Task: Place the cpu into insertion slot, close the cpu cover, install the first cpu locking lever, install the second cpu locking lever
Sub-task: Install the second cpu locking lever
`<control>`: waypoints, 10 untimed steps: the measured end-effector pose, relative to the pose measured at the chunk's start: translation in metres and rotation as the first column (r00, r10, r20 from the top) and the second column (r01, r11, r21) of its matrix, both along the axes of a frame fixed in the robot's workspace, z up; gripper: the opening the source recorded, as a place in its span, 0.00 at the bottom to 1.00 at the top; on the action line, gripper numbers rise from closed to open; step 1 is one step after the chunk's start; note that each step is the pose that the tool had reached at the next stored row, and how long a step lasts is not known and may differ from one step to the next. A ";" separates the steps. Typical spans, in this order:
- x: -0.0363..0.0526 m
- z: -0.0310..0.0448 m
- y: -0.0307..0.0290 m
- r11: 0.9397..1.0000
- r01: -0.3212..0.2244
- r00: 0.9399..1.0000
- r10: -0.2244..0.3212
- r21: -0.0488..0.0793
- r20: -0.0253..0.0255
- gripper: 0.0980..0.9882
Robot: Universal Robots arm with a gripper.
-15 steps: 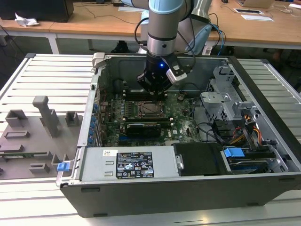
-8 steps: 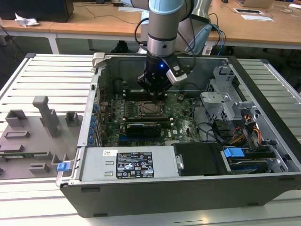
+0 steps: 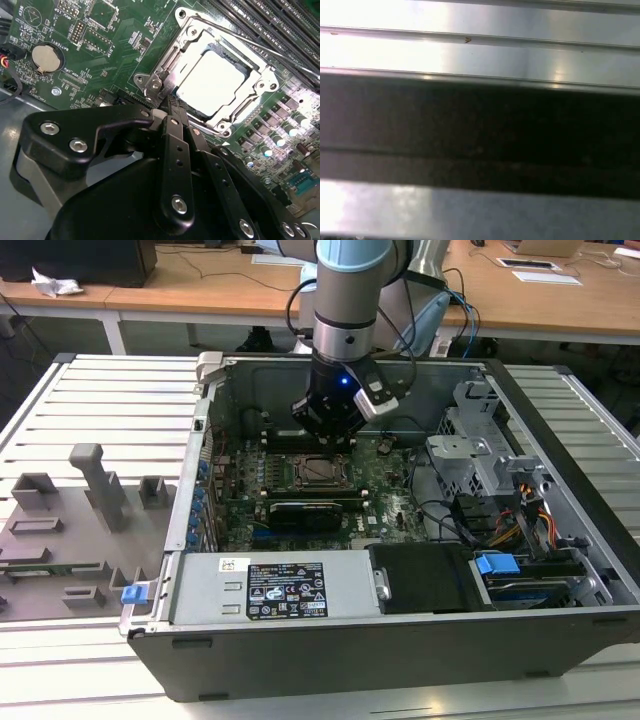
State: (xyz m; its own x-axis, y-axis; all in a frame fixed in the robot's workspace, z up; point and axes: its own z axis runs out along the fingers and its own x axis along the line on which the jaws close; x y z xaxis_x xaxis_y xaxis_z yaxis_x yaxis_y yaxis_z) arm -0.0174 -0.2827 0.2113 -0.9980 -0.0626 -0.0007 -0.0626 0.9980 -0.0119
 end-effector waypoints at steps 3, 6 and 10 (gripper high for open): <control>0.0000 0.0000 -0.0015 1.000 0.000 1.000 0.000 0.000 0.000 0.01; -0.0001 0.0007 -0.0038 1.000 0.000 1.000 0.000 0.000 0.000 0.01; 0.0000 0.0100 -0.0038 1.000 0.000 1.000 0.000 0.000 0.000 0.01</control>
